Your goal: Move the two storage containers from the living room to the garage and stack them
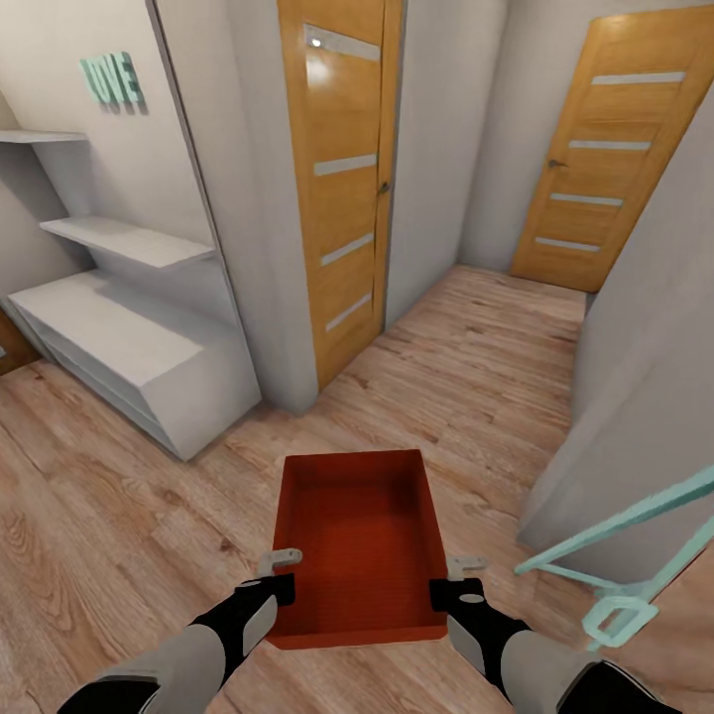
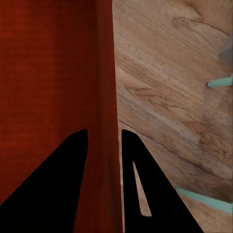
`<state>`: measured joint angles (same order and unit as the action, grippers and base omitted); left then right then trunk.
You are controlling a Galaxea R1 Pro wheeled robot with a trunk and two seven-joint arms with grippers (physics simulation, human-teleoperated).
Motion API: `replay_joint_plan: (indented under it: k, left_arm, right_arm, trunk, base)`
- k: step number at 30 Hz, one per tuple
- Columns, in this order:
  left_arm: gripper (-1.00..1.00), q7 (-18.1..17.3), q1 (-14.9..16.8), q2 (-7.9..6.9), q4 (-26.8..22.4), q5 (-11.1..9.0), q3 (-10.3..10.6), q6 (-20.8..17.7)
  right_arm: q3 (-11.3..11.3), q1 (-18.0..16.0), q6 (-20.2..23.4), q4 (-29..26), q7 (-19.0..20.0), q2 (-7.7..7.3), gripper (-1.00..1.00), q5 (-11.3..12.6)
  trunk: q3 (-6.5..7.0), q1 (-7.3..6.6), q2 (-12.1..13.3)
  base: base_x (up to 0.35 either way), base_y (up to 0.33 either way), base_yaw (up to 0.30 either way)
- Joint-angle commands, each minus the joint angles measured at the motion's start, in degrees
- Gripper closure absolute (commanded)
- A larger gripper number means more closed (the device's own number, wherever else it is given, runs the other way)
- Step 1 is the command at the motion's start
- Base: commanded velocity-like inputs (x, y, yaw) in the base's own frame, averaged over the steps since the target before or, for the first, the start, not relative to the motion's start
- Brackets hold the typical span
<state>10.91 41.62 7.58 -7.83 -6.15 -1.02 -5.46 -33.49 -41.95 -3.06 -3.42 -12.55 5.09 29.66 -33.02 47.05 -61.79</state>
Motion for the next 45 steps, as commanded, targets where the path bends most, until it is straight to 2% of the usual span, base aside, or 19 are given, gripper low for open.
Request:
replay_joint_plan:
  k: [1,10,26,45]
  left_arm:
    - [1.00,0.53,-0.05,-1.43,0.07,-0.44,0.85,-0.34]
    - [1.00,0.53,-0.05,-1.50,0.08,-0.44,0.85,-0.34]
    - [1.00,0.53,-0.05,-1.87,0.07,-0.44,0.91,-0.34]
    - [1.00,-0.71,-0.05,-2.12,0.07,-0.44,0.92,-0.36]
  right_arm:
    - [1.41,-0.06,-1.25,-0.27,1.92,0.05,1.00,-0.21]
    - [1.41,-0.06,-1.26,-0.27,1.84,0.02,1.00,-0.19]
    - [1.41,-0.06,-1.33,-0.27,1.83,0.01,1.00,-0.12]
    - [1.41,-0.06,-1.34,-0.27,1.85,0.01,1.00,-0.12]
  trunk:
    - [-0.05,0.03,-0.03]
    - [-0.05,0.03,-0.03]
    - [-0.05,0.03,-0.03]
    - [0.00,0.03,-0.03]
  base:
    - [0.321,0.000,0.000]
    - [0.310,0.000,-0.042]
    - [0.027,0.003,-0.213]
    - [0.229,0.202,-0.027]
